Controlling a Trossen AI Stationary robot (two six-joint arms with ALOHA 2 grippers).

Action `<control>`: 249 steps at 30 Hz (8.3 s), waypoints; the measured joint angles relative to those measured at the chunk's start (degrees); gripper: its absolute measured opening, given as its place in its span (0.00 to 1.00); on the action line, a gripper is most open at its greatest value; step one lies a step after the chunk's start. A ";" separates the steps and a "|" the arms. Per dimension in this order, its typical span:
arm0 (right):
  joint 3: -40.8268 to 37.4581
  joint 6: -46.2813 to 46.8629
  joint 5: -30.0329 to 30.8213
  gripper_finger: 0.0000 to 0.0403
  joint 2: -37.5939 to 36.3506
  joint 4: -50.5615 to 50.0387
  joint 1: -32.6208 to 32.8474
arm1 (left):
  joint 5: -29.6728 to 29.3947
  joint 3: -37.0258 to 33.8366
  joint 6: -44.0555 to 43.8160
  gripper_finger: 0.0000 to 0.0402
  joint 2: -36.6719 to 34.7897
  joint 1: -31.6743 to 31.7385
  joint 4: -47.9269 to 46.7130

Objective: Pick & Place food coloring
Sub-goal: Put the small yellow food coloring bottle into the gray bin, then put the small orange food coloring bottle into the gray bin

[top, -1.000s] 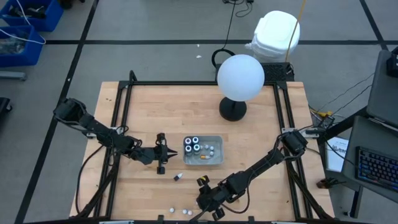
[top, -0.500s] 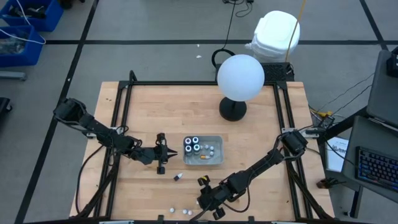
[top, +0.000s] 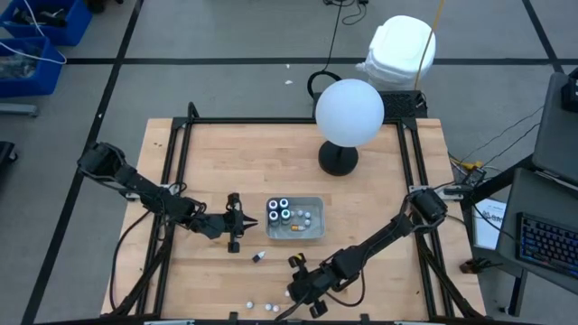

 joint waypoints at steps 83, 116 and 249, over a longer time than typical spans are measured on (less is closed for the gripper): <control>-22.07 -0.43 8.59 0.15 -16.01 2.91 -20.24 | 0.09 -0.02 -2.12 0.09 0.02 3.80 -2.51; -22.08 -3.11 8.76 0.31 -21.57 5.91 -18.91 | 0.08 -0.02 -1.84 0.09 0.02 3.80 -2.47; 11.18 8.26 5.83 0.55 5.37 -6.49 2.34 | 0.17 0.00 6.73 0.09 0.02 3.85 -0.01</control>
